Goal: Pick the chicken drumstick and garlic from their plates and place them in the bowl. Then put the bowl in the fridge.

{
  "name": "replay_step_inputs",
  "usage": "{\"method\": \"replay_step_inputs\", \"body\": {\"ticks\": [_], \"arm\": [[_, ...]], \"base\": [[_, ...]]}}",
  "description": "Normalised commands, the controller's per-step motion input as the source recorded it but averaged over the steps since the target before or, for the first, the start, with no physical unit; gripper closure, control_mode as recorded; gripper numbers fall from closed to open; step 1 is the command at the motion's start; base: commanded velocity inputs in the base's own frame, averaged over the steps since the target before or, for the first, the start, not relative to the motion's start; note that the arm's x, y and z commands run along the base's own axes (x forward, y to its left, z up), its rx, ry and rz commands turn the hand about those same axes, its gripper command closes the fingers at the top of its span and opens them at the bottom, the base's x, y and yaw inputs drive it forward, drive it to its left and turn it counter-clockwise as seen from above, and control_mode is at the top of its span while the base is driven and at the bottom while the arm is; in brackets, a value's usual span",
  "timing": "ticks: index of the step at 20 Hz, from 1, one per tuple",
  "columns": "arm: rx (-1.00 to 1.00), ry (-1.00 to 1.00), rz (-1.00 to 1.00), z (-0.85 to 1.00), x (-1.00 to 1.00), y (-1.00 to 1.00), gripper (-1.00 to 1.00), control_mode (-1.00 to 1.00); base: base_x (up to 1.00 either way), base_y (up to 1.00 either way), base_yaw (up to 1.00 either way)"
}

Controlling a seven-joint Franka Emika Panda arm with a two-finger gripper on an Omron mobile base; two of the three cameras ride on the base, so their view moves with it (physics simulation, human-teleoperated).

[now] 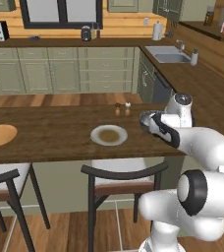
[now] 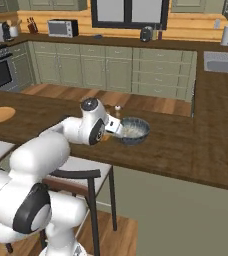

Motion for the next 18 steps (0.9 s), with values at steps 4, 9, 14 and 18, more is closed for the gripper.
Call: {"method": "replay_step_inputs", "body": {"ticks": [4, 9, 14, 18], "arm": [[0.07, 0.21, 0.00, 0.00, 1.00, -0.58, 1.00, -1.00], [0.03, 0.17, 0.00, -0.08, 1.00, -0.24, 1.00, -1.00], [0.00, 0.02, 0.00, -0.44, 0.94, -0.04, 1.00, -1.00], [0.00, 0.03, 0.00, -0.58, 0.53, -0.13, 1.00, -1.00]], "base": [[0.00, 0.00, 0.00], [0.00, 0.00, 0.00], [0.00, 0.00, 0.00], [0.00, 0.00, 0.00]]}}
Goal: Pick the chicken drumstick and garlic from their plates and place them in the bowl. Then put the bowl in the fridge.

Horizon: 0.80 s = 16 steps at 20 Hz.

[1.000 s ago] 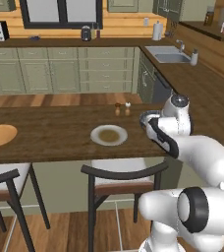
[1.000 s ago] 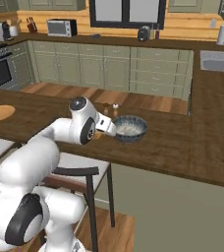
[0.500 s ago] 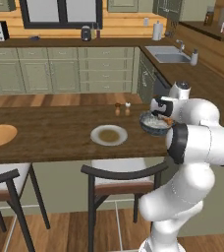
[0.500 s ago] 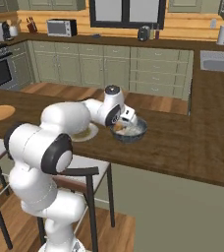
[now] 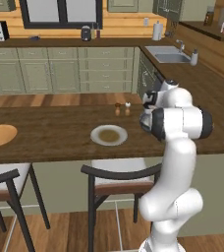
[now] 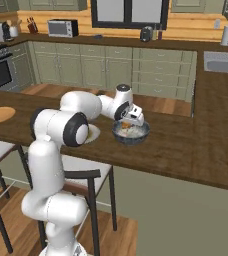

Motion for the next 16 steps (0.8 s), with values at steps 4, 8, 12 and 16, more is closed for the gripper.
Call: {"method": "replay_step_inputs", "body": {"ticks": [4, 8, 12, 16], "arm": [[0.00, 0.06, 0.00, -0.57, 0.52, -0.14, 1.00, -1.00], [0.00, 0.05, 0.00, -0.36, 0.53, -0.10, 1.00, -1.00], [0.00, 0.08, 0.00, -0.38, 0.32, -0.01, -1.00, -1.00], [0.00, 0.02, 0.00, -0.03, 0.00, 0.00, -1.00, -1.00]], "base": [[0.00, 0.00, 0.00], [0.00, 0.00, 0.00], [0.00, 0.00, 0.00], [0.00, 0.00, 0.00]]}}
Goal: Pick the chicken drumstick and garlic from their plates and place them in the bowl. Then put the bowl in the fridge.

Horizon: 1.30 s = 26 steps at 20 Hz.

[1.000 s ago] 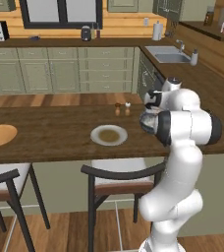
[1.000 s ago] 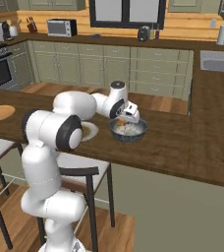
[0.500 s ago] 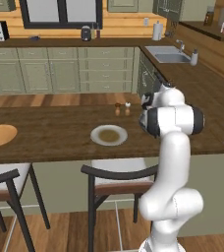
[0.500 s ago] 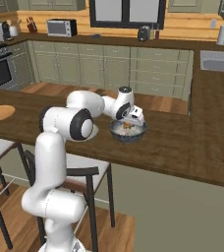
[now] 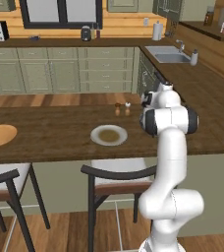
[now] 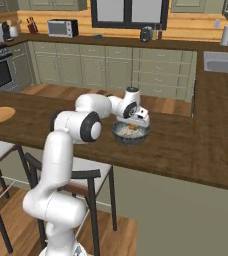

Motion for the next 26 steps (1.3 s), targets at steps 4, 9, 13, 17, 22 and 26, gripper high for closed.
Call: {"method": "replay_step_inputs", "body": {"ticks": [4, 9, 13, 17, 22, 26], "arm": [[0.00, 0.00, 0.00, 0.00, -0.11, 0.00, -1.00, -1.00], [0.00, -0.20, -0.01, 0.09, -0.92, 0.06, -1.00, -1.00], [0.00, -0.10, -0.17, 0.33, -1.00, 0.00, -1.00, -1.00], [0.12, 0.00, -0.27, 0.38, -0.85, 0.00, -1.00, -1.00], [0.08, -0.01, -0.29, 0.07, -0.32, 0.00, -1.00, -1.00], [0.14, 0.01, -0.23, 0.01, -0.03, -0.35, -1.00, -1.00]], "base": [[0.00, 0.00, 0.00], [0.00, 0.00, 0.00], [0.00, 0.00, 0.00], [0.00, 0.00, 0.00], [0.00, 0.00, 0.00], [0.00, 0.00, 0.00]]}}
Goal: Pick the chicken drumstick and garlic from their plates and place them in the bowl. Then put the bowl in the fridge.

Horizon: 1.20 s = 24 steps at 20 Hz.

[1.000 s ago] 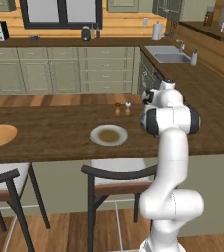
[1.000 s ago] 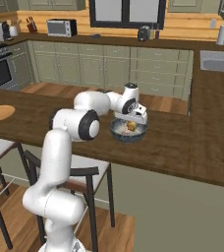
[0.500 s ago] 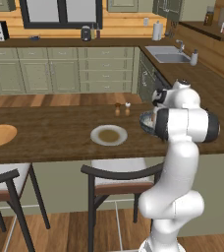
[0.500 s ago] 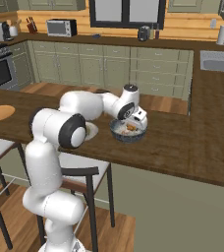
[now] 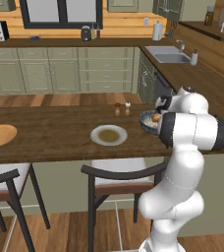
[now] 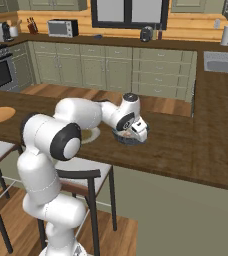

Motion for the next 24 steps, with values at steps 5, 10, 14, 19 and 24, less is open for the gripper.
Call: {"method": "replay_step_inputs", "body": {"ticks": [5, 10, 14, 19, 24], "arm": [[0.24, 0.01, -0.05, -0.01, 0.00, -0.49, -1.00, -1.00], [0.08, 0.00, 0.00, -0.18, 0.30, -0.06, -1.00, -1.00], [0.00, 0.00, 0.00, -0.27, 0.56, 0.00, -1.00, -1.00], [0.00, 0.00, 0.00, -0.36, 0.48, 0.06, -1.00, -1.00], [0.00, 0.01, 0.00, -0.35, 0.13, 0.20, -1.00, -1.00]], "base": [[0.00, 0.00, 0.00], [0.00, 0.00, 0.00], [0.00, 0.00, 0.00], [0.00, 0.00, 0.00], [0.00, 0.00, 0.00]]}}
